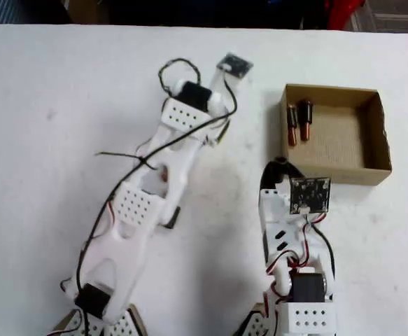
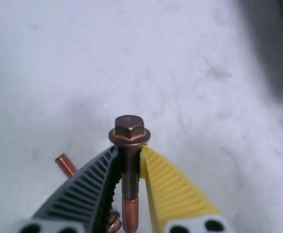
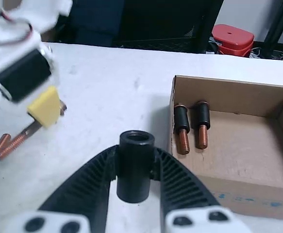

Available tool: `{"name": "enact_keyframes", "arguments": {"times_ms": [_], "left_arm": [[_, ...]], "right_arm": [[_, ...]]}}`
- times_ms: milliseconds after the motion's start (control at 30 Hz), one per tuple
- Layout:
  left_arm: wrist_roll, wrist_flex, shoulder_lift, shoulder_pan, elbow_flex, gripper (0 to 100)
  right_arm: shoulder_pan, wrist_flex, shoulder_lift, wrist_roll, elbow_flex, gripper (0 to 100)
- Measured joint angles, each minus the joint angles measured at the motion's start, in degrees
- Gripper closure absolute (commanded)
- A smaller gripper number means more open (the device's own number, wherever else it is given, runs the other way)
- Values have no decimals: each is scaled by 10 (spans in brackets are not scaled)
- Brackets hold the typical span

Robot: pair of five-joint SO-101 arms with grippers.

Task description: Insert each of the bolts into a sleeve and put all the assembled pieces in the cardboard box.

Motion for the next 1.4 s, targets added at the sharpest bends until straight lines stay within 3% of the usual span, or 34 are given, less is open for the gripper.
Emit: {"name": "enact_keyframes", "arguments": {"times_ms": [267, 633, 967, 1400], "left_arm": [[0, 1, -163, 0, 153, 978], [0, 1, -433, 0, 417, 978], [0, 0, -677, 0, 653, 978], [0, -186, -1020, -1, 1005, 977]], "right_arm": [[-7, 0, 0, 0, 0, 981], [-111, -4, 0, 0, 0, 981], [-179, -74, 0, 0, 0, 981], [-242, -135, 0, 0, 0, 981]]}}
